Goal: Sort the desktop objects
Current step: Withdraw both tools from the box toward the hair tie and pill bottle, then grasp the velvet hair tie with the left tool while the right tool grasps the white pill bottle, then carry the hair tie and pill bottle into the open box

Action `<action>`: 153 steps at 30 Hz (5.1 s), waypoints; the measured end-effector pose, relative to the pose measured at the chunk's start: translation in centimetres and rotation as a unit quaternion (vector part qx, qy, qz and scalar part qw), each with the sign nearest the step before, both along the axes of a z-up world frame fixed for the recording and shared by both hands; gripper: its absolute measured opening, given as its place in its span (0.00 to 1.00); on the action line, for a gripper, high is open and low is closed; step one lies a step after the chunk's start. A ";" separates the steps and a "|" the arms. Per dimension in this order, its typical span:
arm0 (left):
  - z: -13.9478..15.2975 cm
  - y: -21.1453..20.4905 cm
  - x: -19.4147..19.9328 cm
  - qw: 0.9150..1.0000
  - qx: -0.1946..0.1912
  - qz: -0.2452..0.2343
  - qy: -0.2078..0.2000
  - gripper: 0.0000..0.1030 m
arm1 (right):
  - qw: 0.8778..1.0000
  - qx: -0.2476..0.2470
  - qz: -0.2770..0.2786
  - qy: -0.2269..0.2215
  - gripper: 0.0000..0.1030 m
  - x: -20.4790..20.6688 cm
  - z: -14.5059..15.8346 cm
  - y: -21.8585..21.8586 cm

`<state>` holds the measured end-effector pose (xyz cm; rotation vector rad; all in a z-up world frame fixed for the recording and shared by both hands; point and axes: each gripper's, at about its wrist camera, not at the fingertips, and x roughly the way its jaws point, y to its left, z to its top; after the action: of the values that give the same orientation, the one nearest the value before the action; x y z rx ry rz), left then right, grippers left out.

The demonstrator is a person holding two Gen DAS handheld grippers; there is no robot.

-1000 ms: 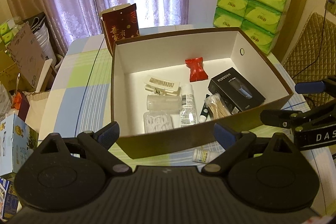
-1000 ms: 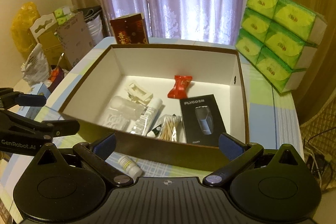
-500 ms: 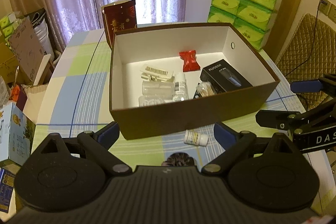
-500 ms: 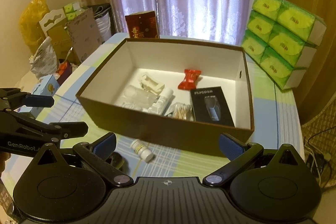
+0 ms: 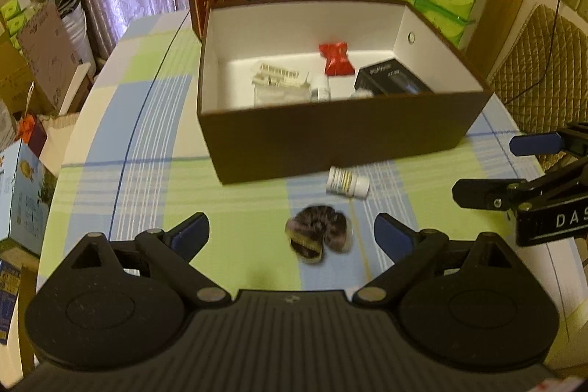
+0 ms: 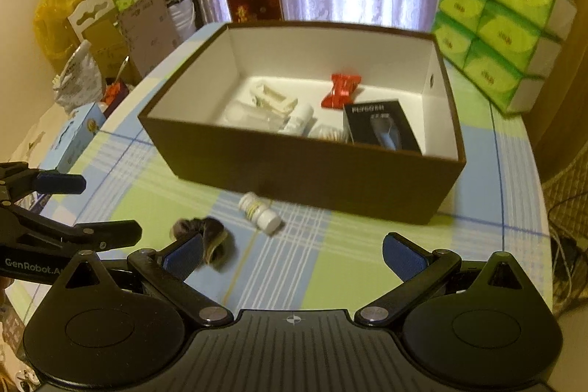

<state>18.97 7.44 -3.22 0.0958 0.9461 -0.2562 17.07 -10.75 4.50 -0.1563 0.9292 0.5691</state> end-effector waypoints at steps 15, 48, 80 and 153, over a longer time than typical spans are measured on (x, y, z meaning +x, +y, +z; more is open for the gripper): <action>-2.6 -0.3 -1.2 1.000 0.002 -0.007 0.026 0.92 | 0.998 -0.013 -0.027 0.049 0.98 -0.5 -4.0 -1.2; -8.5 -3.1 4.4 0.998 0.004 -0.029 0.051 0.90 | 0.994 -0.013 -0.068 0.081 0.98 3.8 -8.6 -2.7; -9.9 4.1 6.1 0.998 0.023 0.048 0.035 0.31 | 0.994 -0.004 0.106 -0.007 0.61 5.5 -10.9 7.5; 3.1 -3.7 13.1 0.994 -0.060 -0.034 -0.089 0.21 | 0.997 0.077 -0.005 -0.030 0.24 12.4 2.5 0.7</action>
<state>32.06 3.76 -0.11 0.0403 0.7496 -0.3602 29.49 -10.06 7.04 -0.0297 0.8243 0.6210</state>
